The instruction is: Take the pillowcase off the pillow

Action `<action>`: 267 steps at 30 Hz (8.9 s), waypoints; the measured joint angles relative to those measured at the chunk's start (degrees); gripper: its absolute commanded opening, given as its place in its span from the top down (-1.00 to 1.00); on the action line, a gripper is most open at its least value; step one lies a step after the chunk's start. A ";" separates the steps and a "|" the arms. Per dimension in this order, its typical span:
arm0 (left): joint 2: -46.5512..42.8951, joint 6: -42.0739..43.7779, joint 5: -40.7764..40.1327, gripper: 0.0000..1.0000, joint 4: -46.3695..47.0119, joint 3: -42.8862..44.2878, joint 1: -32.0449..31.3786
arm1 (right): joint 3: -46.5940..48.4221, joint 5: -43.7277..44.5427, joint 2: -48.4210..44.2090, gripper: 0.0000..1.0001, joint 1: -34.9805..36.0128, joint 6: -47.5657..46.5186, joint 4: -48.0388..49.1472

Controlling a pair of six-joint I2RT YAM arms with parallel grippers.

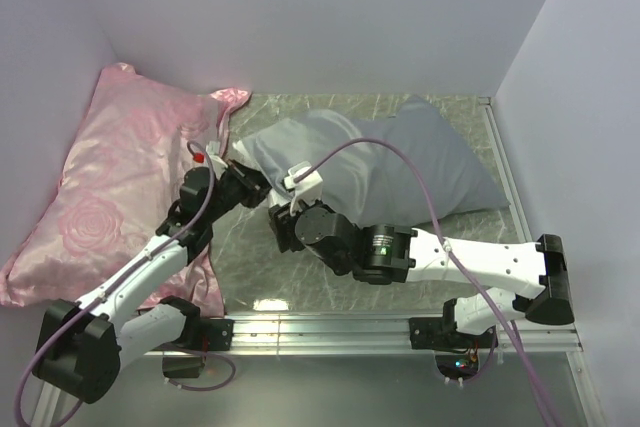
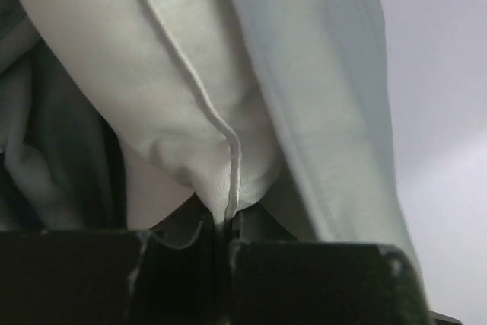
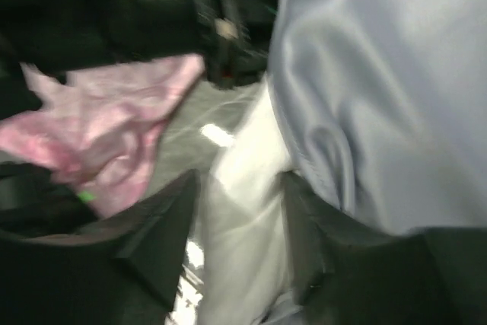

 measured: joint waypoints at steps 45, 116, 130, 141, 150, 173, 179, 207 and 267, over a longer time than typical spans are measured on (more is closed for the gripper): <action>-10.32 7.98 -0.46 0.99 -11.43 -6.95 -0.39 | 7.65 -14.34 2.97 1.00 -41.07 2.16 -13.27; 41.09 25.88 -33.53 0.99 -32.24 91.41 -15.67 | -14.34 -27.61 -15.67 0.03 -34.99 -2.21 11.06; 41.29 24.65 -29.83 0.99 -33.57 92.89 -7.10 | -28.35 -16.09 -13.25 1.00 -32.09 6.64 14.08; 40.65 24.52 -28.50 0.99 -34.49 92.83 -4.39 | -24.13 -22.05 -9.55 1.00 -44.19 11.50 10.12; 37.77 30.01 -32.50 0.99 -36.26 92.39 -8.81 | -8.81 -35.74 -4.98 1.00 -66.53 11.45 4.55; 38.77 39.17 -42.42 0.99 -34.60 91.80 -16.31 | 0.00 -49.48 -15.91 -0.51 -66.97 7.48 4.59; 38.73 37.44 -40.59 0.99 -30.93 87.69 -16.31 | 6.51 -54.82 -25.88 -0.58 -66.38 0.35 9.70; 36.44 33.31 -28.68 0.99 -25.42 73.50 -24.37 | 20.44 -36.96 -10.45 -0.69 -45.72 -27.71 -14.60; 22.05 28.94 -14.29 -0.63 -5.68 45.27 3.45 | 30.49 -75.41 -3.32 1.00 -76.46 4.24 -1.27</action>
